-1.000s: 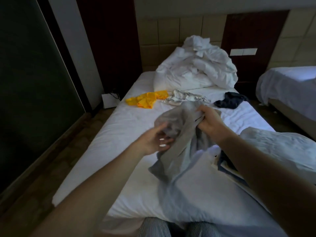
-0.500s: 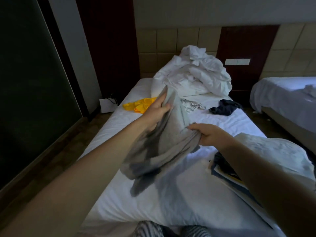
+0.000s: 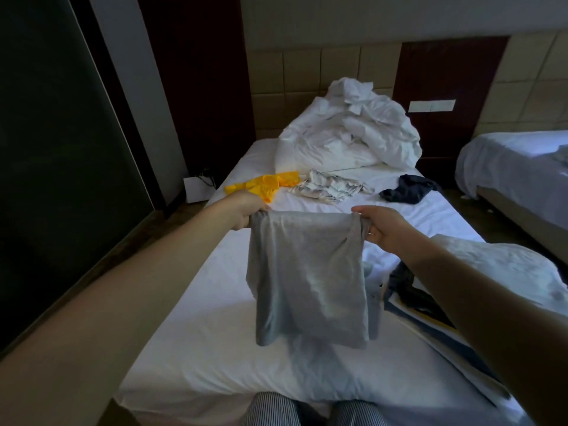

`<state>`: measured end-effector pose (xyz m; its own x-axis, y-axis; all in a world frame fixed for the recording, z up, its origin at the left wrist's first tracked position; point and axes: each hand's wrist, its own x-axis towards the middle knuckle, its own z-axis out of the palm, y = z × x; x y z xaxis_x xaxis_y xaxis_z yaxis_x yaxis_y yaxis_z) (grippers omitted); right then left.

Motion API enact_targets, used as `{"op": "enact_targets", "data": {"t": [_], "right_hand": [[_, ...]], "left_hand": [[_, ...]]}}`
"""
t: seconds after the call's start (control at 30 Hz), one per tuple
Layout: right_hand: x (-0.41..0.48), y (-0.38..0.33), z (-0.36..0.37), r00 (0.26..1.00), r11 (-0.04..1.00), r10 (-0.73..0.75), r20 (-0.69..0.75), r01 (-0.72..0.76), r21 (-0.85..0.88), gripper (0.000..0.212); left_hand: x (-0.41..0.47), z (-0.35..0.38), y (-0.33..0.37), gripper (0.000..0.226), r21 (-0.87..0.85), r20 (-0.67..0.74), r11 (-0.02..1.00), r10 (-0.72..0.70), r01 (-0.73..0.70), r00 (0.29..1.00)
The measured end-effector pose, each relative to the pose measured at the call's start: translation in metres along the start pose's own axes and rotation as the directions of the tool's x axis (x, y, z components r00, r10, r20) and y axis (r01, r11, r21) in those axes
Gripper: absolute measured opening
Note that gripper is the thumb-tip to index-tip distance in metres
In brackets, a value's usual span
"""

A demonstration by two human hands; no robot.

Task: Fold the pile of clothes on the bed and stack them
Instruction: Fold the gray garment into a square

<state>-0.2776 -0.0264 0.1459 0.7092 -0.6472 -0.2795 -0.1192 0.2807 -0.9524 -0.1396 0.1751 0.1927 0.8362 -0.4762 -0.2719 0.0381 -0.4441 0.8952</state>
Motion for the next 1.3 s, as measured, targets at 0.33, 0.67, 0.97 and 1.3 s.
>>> {"op": "enact_targets", "data": {"t": [0.33,0.67,0.97,1.3], "right_hand": [[0.009,-0.006,-0.003,0.976,0.893,-0.213,0.035,0.209,-0.398,0.015],[0.027,0.024,-0.002,0.985,0.961,0.142,0.096,-0.115,-0.250,0.041],[0.020,0.051,0.015,0.977,0.974,0.180,0.115,-0.193,0.119,0.004],[0.029,-0.018,0.013,0.933,0.901,-0.359,-0.001,0.347,-0.260,0.020]], "left_hand": [[0.007,-0.011,0.008,0.047,-0.014,0.118,0.987,0.159,-0.158,0.980],[0.024,-0.008,0.004,0.050,-0.466,-0.034,0.872,0.149,-0.148,0.988],[0.030,-0.023,-0.052,0.040,-0.311,-0.061,0.937,0.146,-0.158,0.987],[0.043,-0.040,-0.014,0.023,0.453,-0.210,0.822,0.475,-0.345,0.854]]}}
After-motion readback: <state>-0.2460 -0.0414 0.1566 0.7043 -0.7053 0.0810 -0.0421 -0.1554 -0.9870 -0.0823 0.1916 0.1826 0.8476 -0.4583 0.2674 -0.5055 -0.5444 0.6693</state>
